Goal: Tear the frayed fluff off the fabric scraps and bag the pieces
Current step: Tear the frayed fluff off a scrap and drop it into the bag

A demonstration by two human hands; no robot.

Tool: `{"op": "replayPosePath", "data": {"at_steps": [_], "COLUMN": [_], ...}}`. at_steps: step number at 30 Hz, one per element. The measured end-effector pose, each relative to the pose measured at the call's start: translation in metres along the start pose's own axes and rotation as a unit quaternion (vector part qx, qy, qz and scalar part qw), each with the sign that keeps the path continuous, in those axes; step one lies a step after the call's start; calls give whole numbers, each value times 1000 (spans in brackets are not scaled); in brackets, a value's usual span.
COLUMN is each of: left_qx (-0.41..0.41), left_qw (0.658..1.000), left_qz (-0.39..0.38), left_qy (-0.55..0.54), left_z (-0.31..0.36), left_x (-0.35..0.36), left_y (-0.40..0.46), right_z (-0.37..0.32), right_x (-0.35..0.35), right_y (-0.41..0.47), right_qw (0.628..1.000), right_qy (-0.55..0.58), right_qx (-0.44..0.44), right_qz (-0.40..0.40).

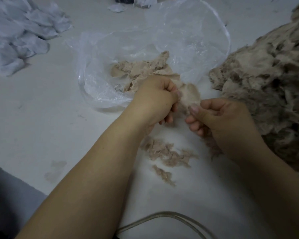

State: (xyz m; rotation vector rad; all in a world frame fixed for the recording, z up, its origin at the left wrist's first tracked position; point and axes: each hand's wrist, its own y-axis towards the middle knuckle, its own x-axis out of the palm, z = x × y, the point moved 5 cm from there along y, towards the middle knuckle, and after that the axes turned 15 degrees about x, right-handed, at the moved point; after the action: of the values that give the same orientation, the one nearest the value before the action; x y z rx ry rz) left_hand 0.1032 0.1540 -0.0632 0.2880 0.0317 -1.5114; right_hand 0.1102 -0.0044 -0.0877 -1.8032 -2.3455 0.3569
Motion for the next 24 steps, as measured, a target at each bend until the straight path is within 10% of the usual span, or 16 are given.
{"op": "replayPosePath", "data": {"at_steps": [6,10,15,24], "left_qx": [5,6,-3,-35], "left_qw": [998,999,998,989], "left_qz": [66,36,-65,-139], "left_qy": [-19,-15,-24,-32], "left_z": [-2,-1,2,-3], "left_x": [-11,-10,-1,8], "left_y": [3,2,-1,-5], "right_z": [0,2,-3,-3], "right_x": [-1,16,-1,-8], "right_y": [-2,-16,-3,-3], "right_qw": [999,963,999,998], "right_qy": [-10,-175,-21,23], "right_qx": [29,21,-1,-24], "right_qz": [-33,-203,-31,47]}}
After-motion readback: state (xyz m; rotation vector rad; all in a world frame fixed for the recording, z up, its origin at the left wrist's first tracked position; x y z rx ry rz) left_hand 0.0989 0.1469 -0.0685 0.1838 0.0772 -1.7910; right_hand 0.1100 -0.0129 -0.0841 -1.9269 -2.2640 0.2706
